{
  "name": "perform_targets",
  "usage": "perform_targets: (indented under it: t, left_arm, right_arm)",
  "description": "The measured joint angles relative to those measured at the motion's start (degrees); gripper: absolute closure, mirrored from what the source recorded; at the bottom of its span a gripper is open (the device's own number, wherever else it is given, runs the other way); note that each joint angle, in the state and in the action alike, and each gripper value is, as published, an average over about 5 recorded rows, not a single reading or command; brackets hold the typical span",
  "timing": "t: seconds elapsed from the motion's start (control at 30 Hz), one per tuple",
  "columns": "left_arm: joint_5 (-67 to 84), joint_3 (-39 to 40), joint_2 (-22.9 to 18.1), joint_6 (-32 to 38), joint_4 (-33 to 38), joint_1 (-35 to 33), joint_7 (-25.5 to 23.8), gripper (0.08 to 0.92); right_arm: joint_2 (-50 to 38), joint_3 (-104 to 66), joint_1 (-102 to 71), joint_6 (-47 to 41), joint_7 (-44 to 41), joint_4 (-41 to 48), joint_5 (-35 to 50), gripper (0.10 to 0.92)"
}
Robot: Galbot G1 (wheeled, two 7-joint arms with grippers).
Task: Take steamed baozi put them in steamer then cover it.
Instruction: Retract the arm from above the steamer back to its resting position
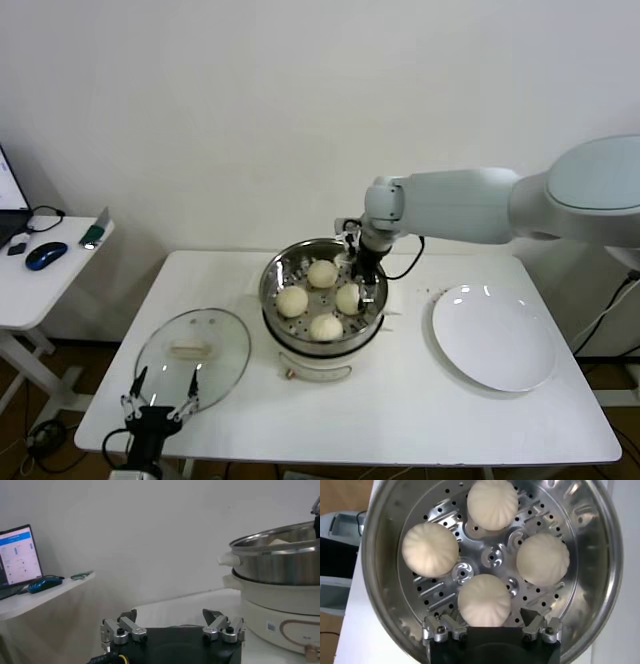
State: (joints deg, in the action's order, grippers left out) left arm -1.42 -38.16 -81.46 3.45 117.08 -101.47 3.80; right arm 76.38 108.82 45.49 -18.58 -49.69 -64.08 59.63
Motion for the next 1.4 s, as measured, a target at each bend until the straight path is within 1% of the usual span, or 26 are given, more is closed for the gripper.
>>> perform_targets:
  t: [0.17,0.33,0.5,0.73,0.93,1.07,1.23,1.4]
  left_arm:
    - [0.0,-0.3,0.3,-0.1,0.0,0.4,0.0,0.177]
    - [-0.7,-0.9,0.3,0.1,-0.6,1.1,0.0,0.177]
    - [-2.0,-1.0,-0.2,0.1,-1.1,2.1,0.0,0.177]
    - [-3.8,-1.1,-0.9,0.0,-1.1,2.4,0.0,0.177]
    - [-5.4,-1.7,-1.1,-0.1,-0.8,2.1,0.0,0.177]
    - [-6.5,-2.1,-1.2,-0.1,-0.6,2.2,0.0,0.177]
    - [-8.5,-2.1,-1.3,0.0,0.0,2.4,0.0,0.177]
    - [-11.2,-2.5,-0.8,-0.2,0.6,2.2,-0.5,0.177]
  right_arm:
    - [-2.4,-1.5,1.8,0.9,-1.4,-0.1,0.3,0.203]
    - [-7.0,-4.6,2.4,3.2,-0.7,0.1,0.2,0.203]
    - [-13.4,-9.5,1.3,6.6,2.3,-0.7,-0.5,0.203]
    - [-25.1,-19.0,-4.5,12.7,9.4,-4.9,-1.9,0.203]
    - [-34.8,-33.1,-16.6,18.2,16.6,-9.3,-4.5,0.203]
    - [-39.1,-44.7,-27.1,21.2,21.2,-11.9,-6.3,0.203]
    - [-42.0,-60.9,-41.6,23.8,26.9,-14.8,-8.3,0.203]
    - [-42.3,-78.3,-57.0,24.8,31.6,-17.8,-10.4,0.203]
